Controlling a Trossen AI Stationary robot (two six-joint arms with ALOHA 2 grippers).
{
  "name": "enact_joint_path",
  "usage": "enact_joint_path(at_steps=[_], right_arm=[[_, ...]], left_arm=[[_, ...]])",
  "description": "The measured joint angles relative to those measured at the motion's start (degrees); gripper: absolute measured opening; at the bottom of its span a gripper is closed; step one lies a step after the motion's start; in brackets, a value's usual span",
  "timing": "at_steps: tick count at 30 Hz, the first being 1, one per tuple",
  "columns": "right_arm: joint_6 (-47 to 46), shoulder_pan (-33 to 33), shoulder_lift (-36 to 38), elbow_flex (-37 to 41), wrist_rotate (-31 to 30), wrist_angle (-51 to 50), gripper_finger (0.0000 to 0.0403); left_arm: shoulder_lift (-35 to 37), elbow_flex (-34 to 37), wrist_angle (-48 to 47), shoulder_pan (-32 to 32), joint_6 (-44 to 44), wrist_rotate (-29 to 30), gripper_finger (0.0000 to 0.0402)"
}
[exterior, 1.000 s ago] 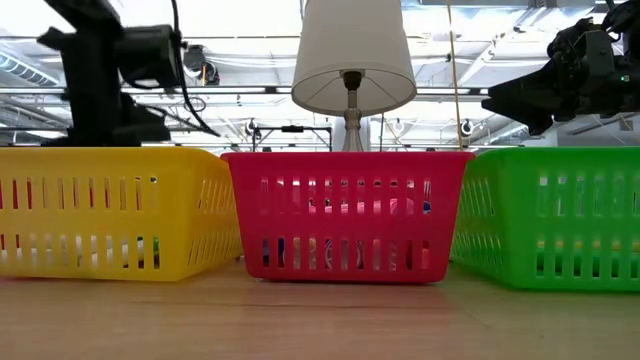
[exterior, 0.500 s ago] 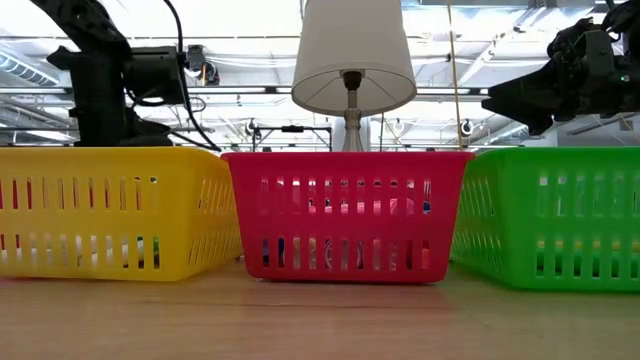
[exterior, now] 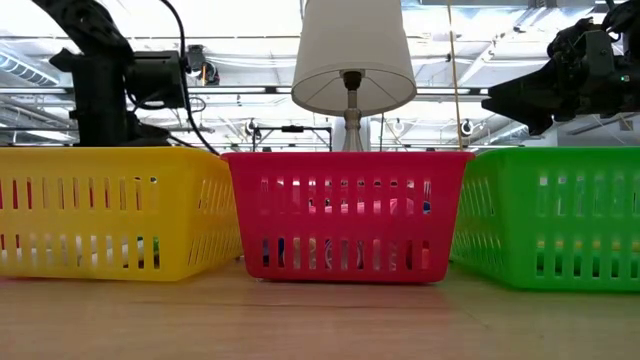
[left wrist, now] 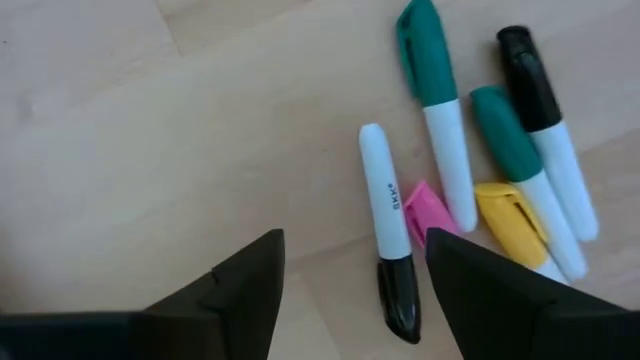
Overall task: Pick & Place Markers
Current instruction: Put the small black highlighter into the left red bin
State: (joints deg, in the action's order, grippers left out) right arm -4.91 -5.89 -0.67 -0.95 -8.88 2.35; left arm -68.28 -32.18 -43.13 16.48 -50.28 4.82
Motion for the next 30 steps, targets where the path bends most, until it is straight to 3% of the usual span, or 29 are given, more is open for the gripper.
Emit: enact_joint_path(at_steps=[11, 19, 23, 30], right_arm=[[0.0, 0.0, 0.0, 0.0, 0.0, 0.0, 0.0169], [0.0, 0.0, 0.0, 0.0, 0.0, 0.0, 0.0169], [0.0, 0.0, 0.0, 0.0, 0.0, 0.0, 0.0169], [0.0, 0.0, 0.0, 0.0, 0.0, 0.0, 0.0169]], left_arm=[[-9.3, -0.3, 0.9, 0.3, -0.8, 0.5, 0.0248], [-10.6, -0.3, 0.8, 0.3, -0.7, -0.4, 0.0239], [-10.6, -0.3, -0.5, 0.3, -0.9, -1.8, 0.0197], [-10.6, -0.3, -0.7, 0.2, -0.6, -2.2, 0.0083]])
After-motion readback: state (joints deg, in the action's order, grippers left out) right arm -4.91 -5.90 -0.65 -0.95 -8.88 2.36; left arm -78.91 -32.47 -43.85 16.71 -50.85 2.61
